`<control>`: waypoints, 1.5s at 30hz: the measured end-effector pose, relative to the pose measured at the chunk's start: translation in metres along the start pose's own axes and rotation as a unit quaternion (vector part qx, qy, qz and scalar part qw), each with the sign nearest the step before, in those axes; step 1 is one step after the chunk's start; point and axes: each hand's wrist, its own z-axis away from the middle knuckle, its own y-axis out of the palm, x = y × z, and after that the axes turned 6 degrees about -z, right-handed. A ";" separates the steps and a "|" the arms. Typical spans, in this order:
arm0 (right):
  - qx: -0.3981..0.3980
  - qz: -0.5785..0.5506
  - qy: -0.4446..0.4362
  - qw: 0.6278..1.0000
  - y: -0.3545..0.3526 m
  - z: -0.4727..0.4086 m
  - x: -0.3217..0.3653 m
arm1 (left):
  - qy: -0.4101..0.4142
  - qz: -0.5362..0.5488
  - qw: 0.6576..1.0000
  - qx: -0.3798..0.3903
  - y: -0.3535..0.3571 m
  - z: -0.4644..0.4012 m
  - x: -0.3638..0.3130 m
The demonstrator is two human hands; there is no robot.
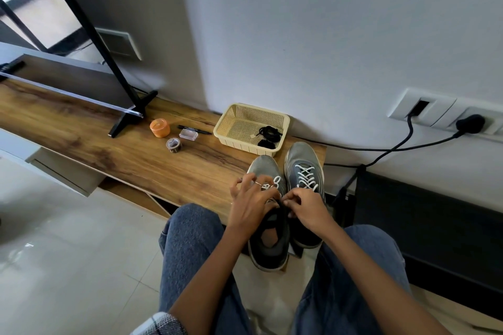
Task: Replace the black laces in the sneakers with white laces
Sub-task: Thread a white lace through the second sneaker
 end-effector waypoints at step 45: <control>-0.052 0.327 -0.089 0.939 0.026 -0.047 0.048 | -0.279 0.389 0.876 0.056 0.045 0.023 -0.022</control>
